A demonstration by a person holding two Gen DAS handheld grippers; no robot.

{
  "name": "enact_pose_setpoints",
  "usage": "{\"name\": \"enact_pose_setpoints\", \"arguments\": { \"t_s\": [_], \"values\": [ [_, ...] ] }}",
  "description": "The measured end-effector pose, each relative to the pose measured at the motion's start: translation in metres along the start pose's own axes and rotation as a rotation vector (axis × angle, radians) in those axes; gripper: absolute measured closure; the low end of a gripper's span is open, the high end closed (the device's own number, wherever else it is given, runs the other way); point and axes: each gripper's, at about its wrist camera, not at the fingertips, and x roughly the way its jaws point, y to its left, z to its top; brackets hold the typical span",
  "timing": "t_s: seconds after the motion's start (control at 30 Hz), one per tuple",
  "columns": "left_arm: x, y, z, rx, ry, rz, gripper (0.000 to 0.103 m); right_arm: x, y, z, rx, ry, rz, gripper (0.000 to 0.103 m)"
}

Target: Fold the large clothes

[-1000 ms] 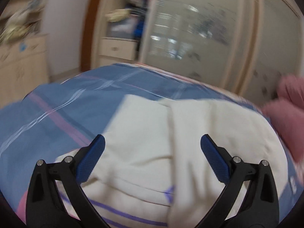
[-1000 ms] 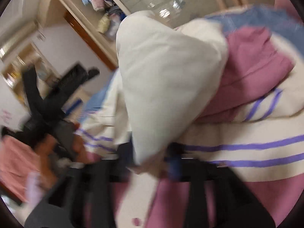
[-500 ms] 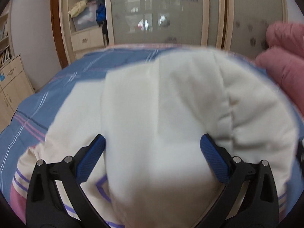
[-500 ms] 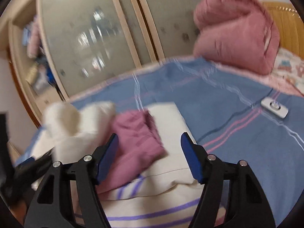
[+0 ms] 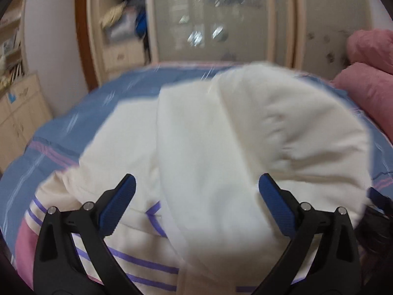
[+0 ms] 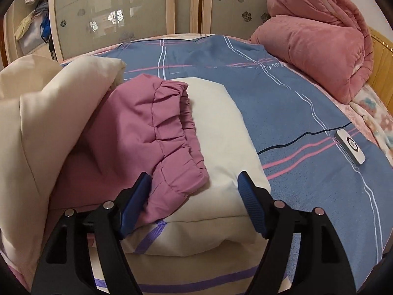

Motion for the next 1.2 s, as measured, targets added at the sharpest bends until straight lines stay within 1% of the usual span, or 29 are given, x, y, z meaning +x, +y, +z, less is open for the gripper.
{"name": "enact_pose_setpoints", "arguments": {
  "t_s": [0.03,0.13,0.17,0.27,0.37,0.43,0.5,0.57,0.6,0.63,0.67,0.7,0.77,1.03,1.1,1.13,1.2],
  "values": [
    [-0.001,-0.007,0.001,0.029,-0.002,-0.001,0.002,0.0,0.0,0.0,0.0,0.001,-0.001,0.028],
    [0.006,-0.03,-0.004,0.132,0.038,-0.016,0.002,0.002,0.0,0.003,0.003,0.0,-0.001,0.027],
    [0.009,-0.034,-0.006,0.145,0.053,-0.015,0.002,0.002,-0.002,0.003,0.014,0.001,0.008,0.027],
    [0.019,-0.032,-0.019,0.149,0.096,-0.01,0.002,0.002,-0.007,0.007,0.042,-0.008,0.025,0.027],
    [0.025,-0.032,-0.025,0.141,0.132,-0.01,0.002,-0.01,-0.013,0.008,0.091,-0.058,0.047,0.027],
    [0.025,-0.034,-0.028,0.158,0.143,0.0,0.002,-0.023,-0.019,0.008,0.138,-0.122,0.083,0.027],
    [0.027,-0.033,-0.029,0.163,0.144,0.002,0.002,-0.033,-0.022,0.009,0.158,-0.16,0.119,0.027],
    [0.03,-0.028,-0.031,0.148,0.151,-0.007,0.002,-0.03,-0.019,0.009,0.143,-0.125,0.166,0.027],
    [0.031,-0.025,-0.031,0.134,0.157,-0.016,0.002,-0.018,-0.015,0.007,0.135,-0.056,0.216,0.027],
    [0.032,-0.022,-0.032,0.121,0.162,-0.025,0.002,-0.01,-0.012,0.006,0.133,-0.019,0.224,0.027],
    [0.035,-0.02,-0.032,0.109,0.169,-0.033,0.002,-0.003,-0.008,0.003,0.119,0.014,0.205,0.027],
    [0.036,-0.019,-0.032,0.108,0.172,-0.033,0.002,0.001,-0.002,0.001,0.086,0.014,0.172,0.027],
    [0.037,-0.02,-0.032,0.114,0.17,-0.025,0.002,-0.001,0.003,0.001,0.067,0.01,0.151,0.027],
    [0.036,-0.021,-0.033,0.111,0.165,-0.026,0.002,-0.001,0.006,-0.001,0.052,0.009,0.134,0.027],
    [0.028,-0.017,-0.026,0.097,0.155,-0.019,0.002,0.0,0.007,-0.001,0.05,0.008,0.145,0.022],
    [0.021,-0.015,-0.021,0.085,0.134,-0.006,0.002,0.001,0.007,-0.001,0.05,0.009,0.157,0.021],
    [0.004,-0.009,-0.008,0.069,0.042,0.027,0.002,0.002,0.008,0.0,0.05,0.01,0.159,0.019]
  ]
}}
